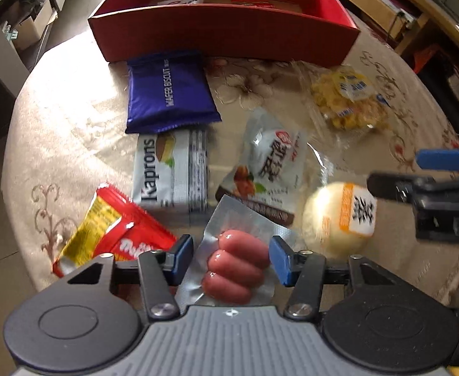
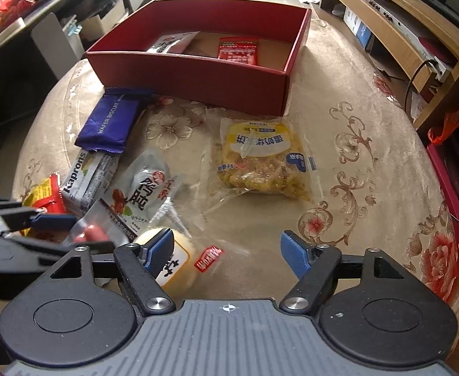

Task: Organize snacks
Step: 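Grasp the sausage vacuum pack with the left tool, then grasp the bagged round bun with the right tool while the left tool holds the sausages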

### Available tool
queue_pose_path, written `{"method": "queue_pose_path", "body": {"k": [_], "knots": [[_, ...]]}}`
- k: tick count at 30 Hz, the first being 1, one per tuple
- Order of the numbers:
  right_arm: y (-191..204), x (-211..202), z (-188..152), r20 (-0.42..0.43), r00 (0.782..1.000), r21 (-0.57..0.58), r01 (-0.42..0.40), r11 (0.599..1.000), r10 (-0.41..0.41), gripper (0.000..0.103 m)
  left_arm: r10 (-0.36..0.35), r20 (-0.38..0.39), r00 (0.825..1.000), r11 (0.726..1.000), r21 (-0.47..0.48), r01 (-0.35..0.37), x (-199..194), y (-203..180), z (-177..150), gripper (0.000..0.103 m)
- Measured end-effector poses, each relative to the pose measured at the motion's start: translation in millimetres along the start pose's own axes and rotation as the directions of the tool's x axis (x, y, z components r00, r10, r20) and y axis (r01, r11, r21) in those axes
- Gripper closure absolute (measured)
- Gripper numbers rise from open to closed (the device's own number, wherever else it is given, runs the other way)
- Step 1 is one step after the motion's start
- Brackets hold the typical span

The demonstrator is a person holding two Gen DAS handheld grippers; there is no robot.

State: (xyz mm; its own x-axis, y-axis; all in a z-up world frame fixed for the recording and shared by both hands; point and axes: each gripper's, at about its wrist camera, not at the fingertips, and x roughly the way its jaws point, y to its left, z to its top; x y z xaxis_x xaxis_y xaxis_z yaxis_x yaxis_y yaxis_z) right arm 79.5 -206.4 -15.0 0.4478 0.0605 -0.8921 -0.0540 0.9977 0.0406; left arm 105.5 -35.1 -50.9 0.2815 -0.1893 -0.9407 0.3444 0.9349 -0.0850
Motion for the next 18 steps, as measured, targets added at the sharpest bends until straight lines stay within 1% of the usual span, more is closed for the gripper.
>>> {"method": "queue_pose_path", "body": {"k": [3,5,6,8,10,12,13,14,16,17,18], "knots": [[0,2,-1,-0.006,1.000,-0.002,0.004,1.000,-0.004,0.022,-0.021,-0.010,1.000,1.000,-0.008,0.021,-7,0,-11,0.063],[2,3,-1,-0.012,1.000,-0.006,0.000,1.000,0.000,0.022,-0.043,-0.028,0.999,0.999,-0.029,0.043,-8,-1,-19,0.063],[4,3,-2,-0.013,1.000,-0.012,-0.002,1.000,0.002,0.022,-0.046,-0.030,0.999,0.999,-0.031,0.045,-9,-2,-23,0.060],[8,3,-2,-0.012,1.000,-0.020,0.000,1.000,0.000,0.022,-0.028,-0.025,0.999,1.000,-0.001,0.028,-8,-8,-28,0.055],[9,3,-1,-0.009,1.000,-0.020,-0.002,1.000,0.002,0.021,0.000,-0.024,1.000,1.000,0.022,0.000,-3,-15,-30,0.043],[10,2,0,-0.003,1.000,-0.020,-0.005,1.000,0.005,0.020,0.006,-0.030,1.000,1.000,0.025,-0.005,3,-23,-30,0.039],[10,1,1,0.000,1.000,-0.018,-0.007,1.000,0.007,0.019,0.011,-0.029,1.000,1.000,0.024,-0.010,5,-27,-29,0.033],[11,1,1,0.002,1.000,-0.020,-0.010,1.000,0.010,0.019,0.019,-0.026,0.999,1.000,0.023,-0.018,7,-30,-29,0.031],[13,1,1,0.001,1.000,-0.028,-0.011,1.000,0.011,0.019,0.041,-0.017,0.999,0.999,0.024,-0.041,10,-35,-30,0.031],[13,2,0,-0.002,1.000,-0.034,-0.012,0.999,0.012,0.019,0.056,-0.012,0.998,0.998,0.027,-0.056,10,-38,-30,0.036],[14,2,0,-0.006,1.000,-0.038,-0.014,0.999,0.014,0.019,0.072,-0.008,0.997,0.997,0.034,-0.072,9,-41,-31,0.036]]}}
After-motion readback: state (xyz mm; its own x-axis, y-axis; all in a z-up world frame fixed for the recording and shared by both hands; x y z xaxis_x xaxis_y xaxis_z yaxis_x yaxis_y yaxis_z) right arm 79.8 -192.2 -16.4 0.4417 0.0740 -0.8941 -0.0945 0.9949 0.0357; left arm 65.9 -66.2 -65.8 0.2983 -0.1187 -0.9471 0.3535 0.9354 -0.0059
